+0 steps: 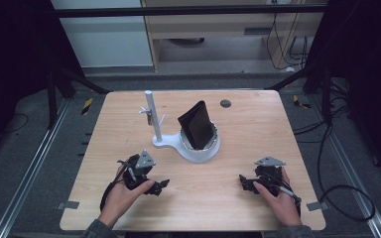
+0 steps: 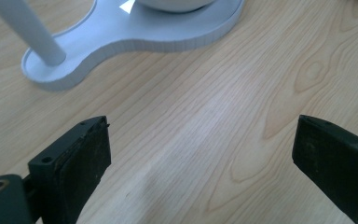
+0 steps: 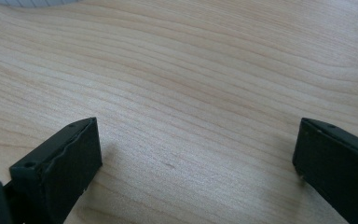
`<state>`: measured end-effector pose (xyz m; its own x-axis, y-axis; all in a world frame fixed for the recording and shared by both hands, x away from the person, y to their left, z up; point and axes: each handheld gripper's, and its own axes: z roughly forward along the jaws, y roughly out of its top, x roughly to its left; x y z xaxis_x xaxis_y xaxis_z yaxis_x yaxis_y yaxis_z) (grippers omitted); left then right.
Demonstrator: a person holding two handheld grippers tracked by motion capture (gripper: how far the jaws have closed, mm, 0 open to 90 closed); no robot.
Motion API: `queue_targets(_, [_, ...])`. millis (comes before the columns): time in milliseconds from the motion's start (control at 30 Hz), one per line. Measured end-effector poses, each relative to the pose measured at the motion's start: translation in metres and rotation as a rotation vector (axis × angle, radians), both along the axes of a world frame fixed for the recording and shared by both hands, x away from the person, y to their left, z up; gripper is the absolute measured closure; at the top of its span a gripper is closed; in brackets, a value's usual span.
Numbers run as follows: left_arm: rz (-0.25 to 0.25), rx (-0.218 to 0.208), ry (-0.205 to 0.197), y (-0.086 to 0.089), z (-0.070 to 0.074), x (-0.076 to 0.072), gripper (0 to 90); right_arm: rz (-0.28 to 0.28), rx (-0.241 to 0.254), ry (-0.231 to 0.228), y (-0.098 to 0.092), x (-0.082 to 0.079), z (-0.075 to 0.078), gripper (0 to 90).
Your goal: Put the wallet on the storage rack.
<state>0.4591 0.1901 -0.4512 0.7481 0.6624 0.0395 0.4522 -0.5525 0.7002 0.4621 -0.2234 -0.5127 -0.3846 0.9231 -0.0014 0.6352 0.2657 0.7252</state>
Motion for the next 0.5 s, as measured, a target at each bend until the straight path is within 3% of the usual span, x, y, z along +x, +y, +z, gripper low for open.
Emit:
queue_targets(167, [0.048, 0.007, 0.011, 0.018, -0.012, 0.0, 4.2, 0.0, 0.0, 0.0, 0.0, 0.0, 0.0, 1.3])
queue_targets(300, [0.114, 0.021, 0.003, 0.036, -0.021, 0.003, 4.5, 0.0, -0.003, -0.001, 0.0, 0.0, 0.0, 1.2])
queue_targets(500, [0.204, -0.013, 0.031, 0.064, -0.039, 0.008, 4.8, -0.001, -0.004, -0.002, 0.0, 0.0, 0.0, 1.1])
